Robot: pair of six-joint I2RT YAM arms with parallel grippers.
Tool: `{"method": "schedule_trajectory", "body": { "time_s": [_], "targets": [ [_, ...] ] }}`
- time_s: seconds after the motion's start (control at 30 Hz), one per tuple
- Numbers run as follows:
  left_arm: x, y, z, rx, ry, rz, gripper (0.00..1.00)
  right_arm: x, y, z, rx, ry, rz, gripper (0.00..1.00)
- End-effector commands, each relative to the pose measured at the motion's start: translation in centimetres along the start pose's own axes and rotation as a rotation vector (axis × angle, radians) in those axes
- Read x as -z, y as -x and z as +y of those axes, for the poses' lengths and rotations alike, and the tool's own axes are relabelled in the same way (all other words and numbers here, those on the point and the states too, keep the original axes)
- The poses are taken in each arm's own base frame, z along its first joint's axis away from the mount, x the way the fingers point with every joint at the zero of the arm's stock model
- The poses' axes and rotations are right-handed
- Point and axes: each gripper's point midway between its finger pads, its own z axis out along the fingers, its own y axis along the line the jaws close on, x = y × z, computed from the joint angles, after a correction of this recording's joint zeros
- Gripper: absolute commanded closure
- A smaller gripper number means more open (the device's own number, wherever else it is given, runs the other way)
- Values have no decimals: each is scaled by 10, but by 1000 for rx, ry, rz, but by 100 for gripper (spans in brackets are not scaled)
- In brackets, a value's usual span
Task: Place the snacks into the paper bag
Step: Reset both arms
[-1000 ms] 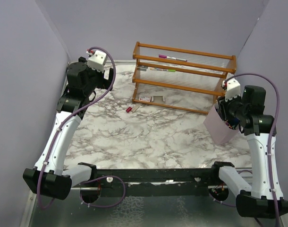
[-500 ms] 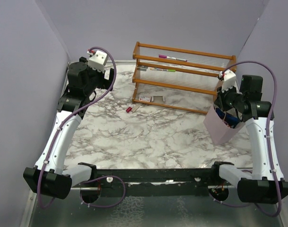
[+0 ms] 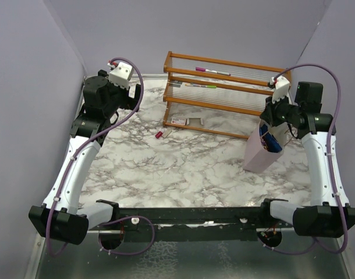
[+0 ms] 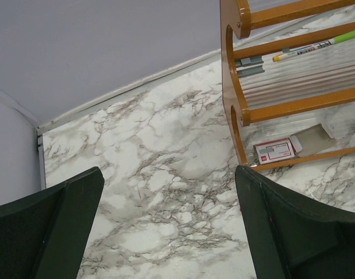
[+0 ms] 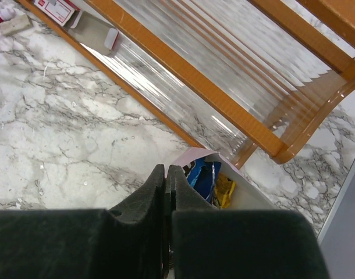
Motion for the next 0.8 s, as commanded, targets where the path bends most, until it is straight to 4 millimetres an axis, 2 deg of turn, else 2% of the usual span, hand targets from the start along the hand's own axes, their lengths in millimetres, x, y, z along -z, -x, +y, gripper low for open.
{"method": "schedule_trajectory", "body": {
  "time_s": [0.0, 0.1, 0.17, 0.33, 0.47, 0.63, 0.77],
  "targets": [
    [0, 11, -1, -6, -16, -35, 1, 4, 35, 1, 32, 13, -117, 99],
    [-1, 11, -1, -7, -18, -38, 1, 3, 35, 2, 36, 14, -120, 99],
    [-1, 11, -2, -2, -24, -38, 1, 4, 34, 2, 34, 12, -119, 95],
    [-2, 9, -1, 1, -15, -38, 1, 10, 32, 2, 37, -5, -113, 72],
    [-2, 9, 0, 0, -10, -37, 1, 24, 38, 5, 51, -30, -143, 49],
    [-1, 10, 0, 1, -7, -39, 1, 45, 50, 13, 63, -39, -205, 26],
    [0, 9, 2, 3, 8, -43, 1, 60, 59, 17, 69, -62, -262, 16]
  ]
}}
